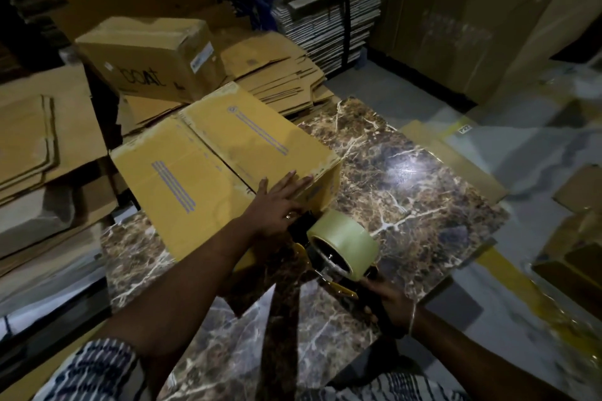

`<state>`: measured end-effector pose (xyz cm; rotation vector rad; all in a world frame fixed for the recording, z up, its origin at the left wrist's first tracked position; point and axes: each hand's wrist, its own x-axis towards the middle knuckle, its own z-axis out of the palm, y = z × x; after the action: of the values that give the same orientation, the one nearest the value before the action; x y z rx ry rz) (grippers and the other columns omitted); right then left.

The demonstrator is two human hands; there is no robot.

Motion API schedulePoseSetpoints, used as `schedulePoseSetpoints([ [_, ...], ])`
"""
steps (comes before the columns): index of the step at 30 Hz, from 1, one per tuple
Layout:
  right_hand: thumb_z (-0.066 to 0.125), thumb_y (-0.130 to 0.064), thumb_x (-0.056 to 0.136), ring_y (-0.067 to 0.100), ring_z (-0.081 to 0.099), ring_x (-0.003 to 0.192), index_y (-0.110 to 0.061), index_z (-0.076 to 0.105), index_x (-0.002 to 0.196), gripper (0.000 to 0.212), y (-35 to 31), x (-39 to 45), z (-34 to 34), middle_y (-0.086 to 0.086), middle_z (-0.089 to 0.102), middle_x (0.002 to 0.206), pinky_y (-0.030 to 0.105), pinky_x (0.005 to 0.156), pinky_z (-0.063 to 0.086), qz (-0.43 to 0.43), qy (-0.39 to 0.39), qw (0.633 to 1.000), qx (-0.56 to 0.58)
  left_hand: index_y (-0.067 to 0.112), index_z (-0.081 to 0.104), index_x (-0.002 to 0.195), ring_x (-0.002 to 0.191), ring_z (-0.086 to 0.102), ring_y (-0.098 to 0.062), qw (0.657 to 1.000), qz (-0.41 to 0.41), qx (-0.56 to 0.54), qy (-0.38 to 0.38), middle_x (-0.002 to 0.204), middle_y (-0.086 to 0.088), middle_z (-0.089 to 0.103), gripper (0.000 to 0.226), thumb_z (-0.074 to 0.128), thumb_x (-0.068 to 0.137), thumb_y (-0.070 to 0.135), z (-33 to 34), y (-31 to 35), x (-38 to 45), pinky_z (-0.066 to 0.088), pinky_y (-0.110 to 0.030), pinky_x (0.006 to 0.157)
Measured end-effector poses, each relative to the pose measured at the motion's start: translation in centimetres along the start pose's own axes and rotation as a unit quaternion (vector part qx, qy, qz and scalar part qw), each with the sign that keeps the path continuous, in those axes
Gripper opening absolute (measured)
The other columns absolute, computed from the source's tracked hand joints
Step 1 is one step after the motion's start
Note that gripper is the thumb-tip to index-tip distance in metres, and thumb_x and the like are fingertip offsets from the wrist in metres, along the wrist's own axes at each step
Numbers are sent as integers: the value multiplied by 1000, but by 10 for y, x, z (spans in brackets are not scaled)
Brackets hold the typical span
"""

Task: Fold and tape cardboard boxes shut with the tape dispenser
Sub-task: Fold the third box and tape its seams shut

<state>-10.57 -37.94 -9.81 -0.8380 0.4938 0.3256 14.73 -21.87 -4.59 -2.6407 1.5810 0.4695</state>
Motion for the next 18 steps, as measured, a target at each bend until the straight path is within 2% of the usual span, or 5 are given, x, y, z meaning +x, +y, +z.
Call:
schedulePoseSetpoints([
  [3,99,-57,22,10,44,32,-13,56,103,102,1,3,-1,7,58,54,17,32,28,-14,1,1000,-11,28,71,115,150,-24,-13,999,4,-42,16,159,22,-20,25,53,98,23,5,-5,0,-2,-71,115],
  [6,96,-60,35,11,41,35,-10,53,107,98,5,10,-3,8,54,56,16,32,28,-25,-9,1000,-11,25,72,114,151,-22,-11,997,-1,-71,15,160,22,-16,27,55,94,16,3,-6,0,-3,-71,115],
  [11,92,-60,53,13,39,39,-5,51,115,92,7,26,-6,15,50,71,19,33,28,-14,9,1000,-15,21,71,123,151,-21,-11,997,-2,-76,8,160,19,-17,51,54,78,4,-2,-4,-1,-3,-71,114],
  [14,92,-59,51,12,40,38,-8,52,117,92,3,28,-4,14,52,67,18,33,29,-14,2,1000,-25,22,73,120,148,-24,-7,997,1,-79,16,162,20,-15,47,58,80,3,1,-6,0,-1,-72,114],
  [18,94,-57,48,12,41,37,-11,53,117,93,1,32,-5,14,52,69,18,33,28,-27,0,999,-26,22,74,117,150,-22,-10,995,2,-94,15,164,19,-10,46,59,79,2,1,-9,1,-3,-71,114],
])
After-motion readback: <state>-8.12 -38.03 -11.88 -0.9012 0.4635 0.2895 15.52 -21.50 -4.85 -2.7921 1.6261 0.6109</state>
